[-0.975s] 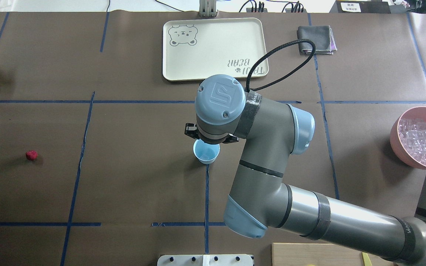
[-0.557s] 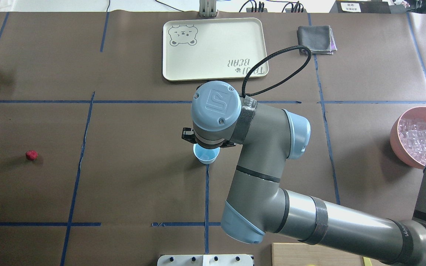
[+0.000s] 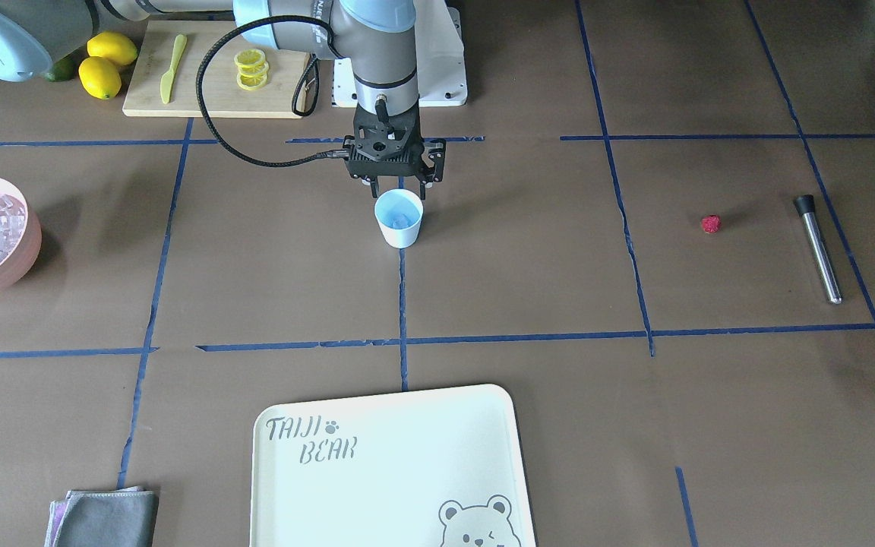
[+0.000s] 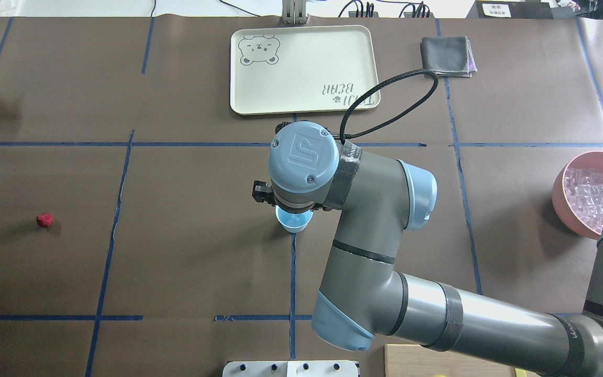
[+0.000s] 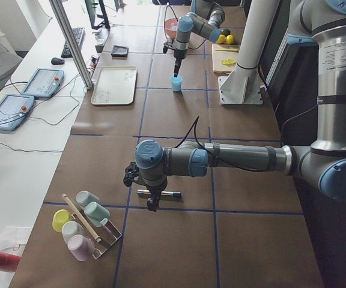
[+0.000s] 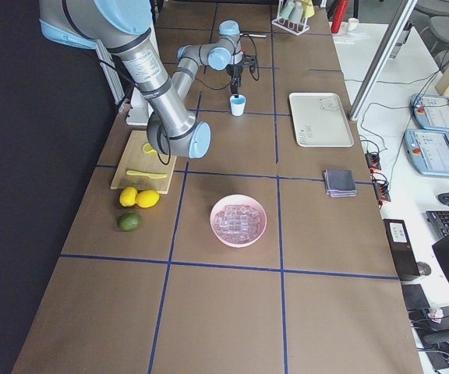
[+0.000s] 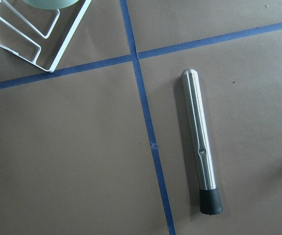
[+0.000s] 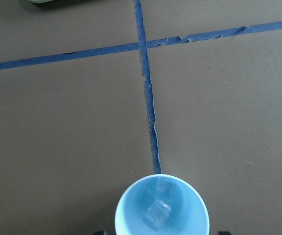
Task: Mash ice and strawberries in cup
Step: 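Open the right gripper to release the ice cube into the cup, then move the right gripper back to the pink ice bowl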
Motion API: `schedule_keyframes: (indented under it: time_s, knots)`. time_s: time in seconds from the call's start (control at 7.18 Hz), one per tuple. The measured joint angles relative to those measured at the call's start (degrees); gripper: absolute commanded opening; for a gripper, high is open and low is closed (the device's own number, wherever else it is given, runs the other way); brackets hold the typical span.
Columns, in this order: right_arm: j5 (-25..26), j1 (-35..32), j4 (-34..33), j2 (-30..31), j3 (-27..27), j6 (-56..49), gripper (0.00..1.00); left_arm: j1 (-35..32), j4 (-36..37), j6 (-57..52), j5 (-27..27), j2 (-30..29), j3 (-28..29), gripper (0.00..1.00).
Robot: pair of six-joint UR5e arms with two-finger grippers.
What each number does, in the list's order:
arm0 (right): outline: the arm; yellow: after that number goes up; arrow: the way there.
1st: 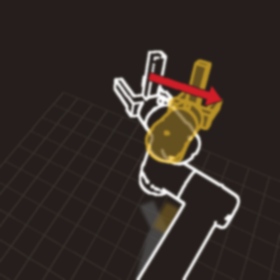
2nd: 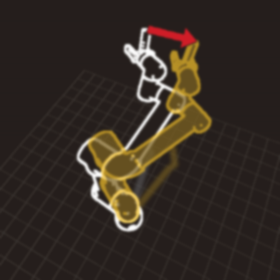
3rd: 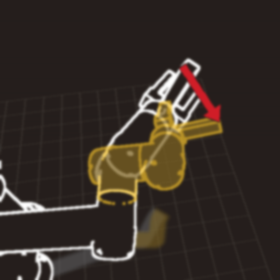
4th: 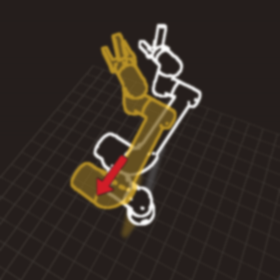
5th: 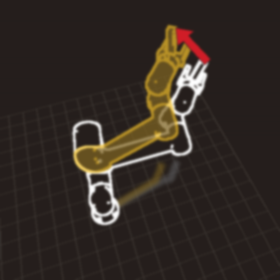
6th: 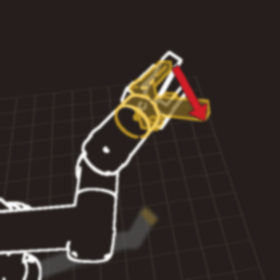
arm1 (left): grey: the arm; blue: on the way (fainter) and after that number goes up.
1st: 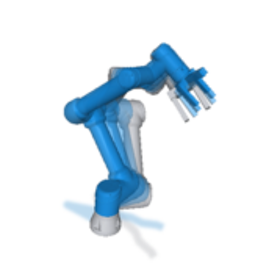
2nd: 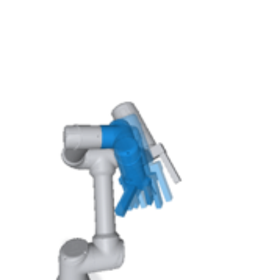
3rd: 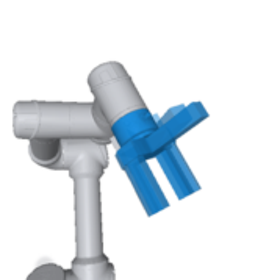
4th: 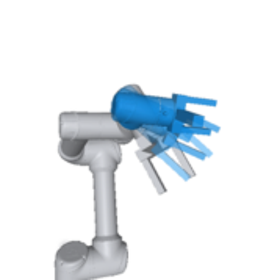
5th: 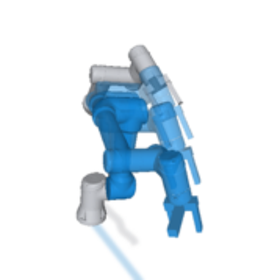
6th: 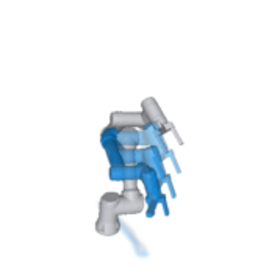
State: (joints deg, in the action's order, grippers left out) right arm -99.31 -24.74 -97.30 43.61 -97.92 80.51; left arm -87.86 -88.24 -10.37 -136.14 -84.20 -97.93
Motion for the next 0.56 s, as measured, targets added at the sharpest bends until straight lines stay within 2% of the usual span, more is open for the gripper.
schedule_keyframes:
  time_s: [0.56]
  knots:
    - [-1.34, -2.29, -0.13, 1.39, -0.99, -2.63, 0.99, 0.05, 0.02, 0.00, 0.00, 0.00, 0.02, 1.00]
